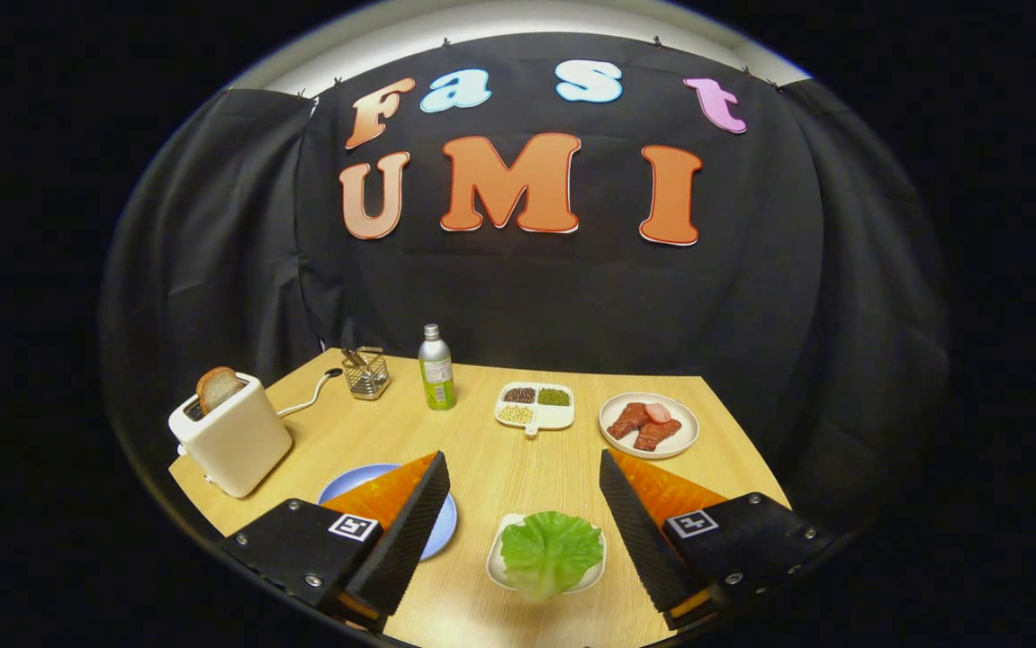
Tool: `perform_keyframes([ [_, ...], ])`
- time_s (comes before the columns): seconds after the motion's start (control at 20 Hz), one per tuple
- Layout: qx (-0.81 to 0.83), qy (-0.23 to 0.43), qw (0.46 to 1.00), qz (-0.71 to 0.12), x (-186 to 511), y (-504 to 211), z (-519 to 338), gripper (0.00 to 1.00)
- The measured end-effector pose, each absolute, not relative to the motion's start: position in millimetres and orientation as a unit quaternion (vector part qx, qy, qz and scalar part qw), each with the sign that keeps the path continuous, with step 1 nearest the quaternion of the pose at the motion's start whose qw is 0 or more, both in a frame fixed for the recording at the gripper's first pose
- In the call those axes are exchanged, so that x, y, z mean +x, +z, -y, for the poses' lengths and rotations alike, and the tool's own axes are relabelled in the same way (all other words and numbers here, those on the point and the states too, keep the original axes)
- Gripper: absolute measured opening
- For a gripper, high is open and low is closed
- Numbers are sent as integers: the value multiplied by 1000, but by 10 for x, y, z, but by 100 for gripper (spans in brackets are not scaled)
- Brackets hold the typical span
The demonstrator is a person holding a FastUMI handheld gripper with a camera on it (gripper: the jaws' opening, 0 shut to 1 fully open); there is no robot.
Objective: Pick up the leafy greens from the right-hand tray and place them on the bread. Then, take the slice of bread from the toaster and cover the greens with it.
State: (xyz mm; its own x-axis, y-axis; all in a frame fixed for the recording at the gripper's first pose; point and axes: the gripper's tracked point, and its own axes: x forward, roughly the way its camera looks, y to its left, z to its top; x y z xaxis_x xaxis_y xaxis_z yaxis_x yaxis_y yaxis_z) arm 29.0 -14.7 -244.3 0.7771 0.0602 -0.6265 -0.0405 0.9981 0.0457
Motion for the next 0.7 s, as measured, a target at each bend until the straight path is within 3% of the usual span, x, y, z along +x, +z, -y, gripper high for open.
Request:
perform_keyframes([
  [0.7, 63, 90, 869, -483, 214, -3229, -11, 100],
])
